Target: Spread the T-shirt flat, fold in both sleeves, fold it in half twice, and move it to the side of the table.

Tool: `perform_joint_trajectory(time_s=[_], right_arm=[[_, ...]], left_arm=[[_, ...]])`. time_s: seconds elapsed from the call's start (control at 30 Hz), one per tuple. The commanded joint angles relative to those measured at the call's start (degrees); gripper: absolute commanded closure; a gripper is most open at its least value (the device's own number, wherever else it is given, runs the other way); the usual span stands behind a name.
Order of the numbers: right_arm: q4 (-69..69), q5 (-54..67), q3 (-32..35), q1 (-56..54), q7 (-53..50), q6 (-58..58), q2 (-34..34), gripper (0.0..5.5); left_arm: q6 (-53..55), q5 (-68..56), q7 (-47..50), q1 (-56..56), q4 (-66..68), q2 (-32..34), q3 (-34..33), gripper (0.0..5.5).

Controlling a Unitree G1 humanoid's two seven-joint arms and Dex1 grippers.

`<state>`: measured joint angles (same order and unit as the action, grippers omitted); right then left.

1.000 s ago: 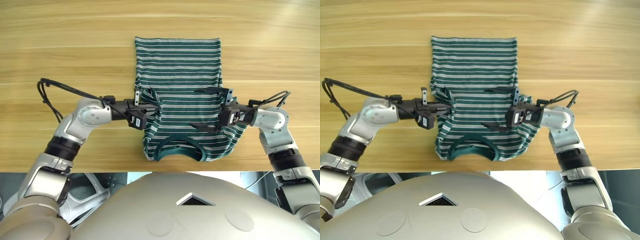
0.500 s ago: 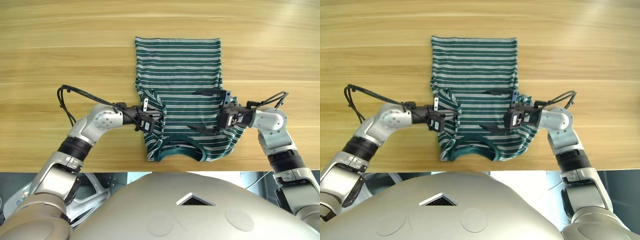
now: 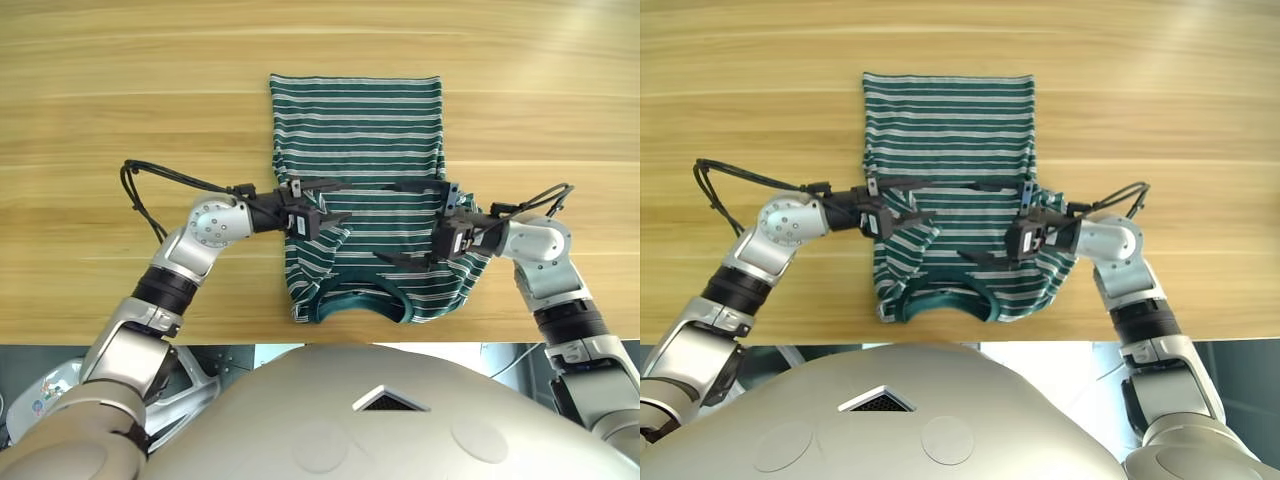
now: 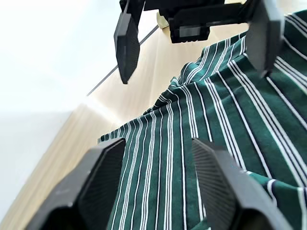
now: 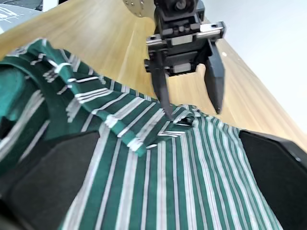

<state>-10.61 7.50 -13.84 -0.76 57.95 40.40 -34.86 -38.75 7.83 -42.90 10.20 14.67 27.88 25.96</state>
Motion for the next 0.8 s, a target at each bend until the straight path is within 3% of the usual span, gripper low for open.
perform_joint_trajectory(time_s=[0.03,0.23,0.4,0.57,0.8], right_arm=[[-2.09,-1.99,10.07,-1.72,-6.64,-0.94,-5.61,0.1],[-2.99,-10.19,24.35,9.61,-13.74,-2.6,-18.32,0.1],[0.75,-11.54,29.26,20.64,-13.45,-3.32,-21.84,0.1],[1.81,-13.44,28.49,24.41,-12.56,-5.09,-23.21,0.1],[-3.19,-17.76,19.52,20.81,-13.15,-6.21,-20.15,0.1]], left_arm=[[-0.46,-2.01,1.67,0.39,2.46,0.39,-3.53,2.45],[-3.36,1.54,8.08,-0.55,7.95,0.5,-7.36,1.59],[-4.77,2.13,10.68,-1.57,9.68,0.59,-8.91,0.93],[-5.39,2.54,12.29,-2.42,10.77,0.26,-9.68,0.88],[-5.56,3.14,13.1,-2.88,10.88,-0.38,-9.2,0.88]])
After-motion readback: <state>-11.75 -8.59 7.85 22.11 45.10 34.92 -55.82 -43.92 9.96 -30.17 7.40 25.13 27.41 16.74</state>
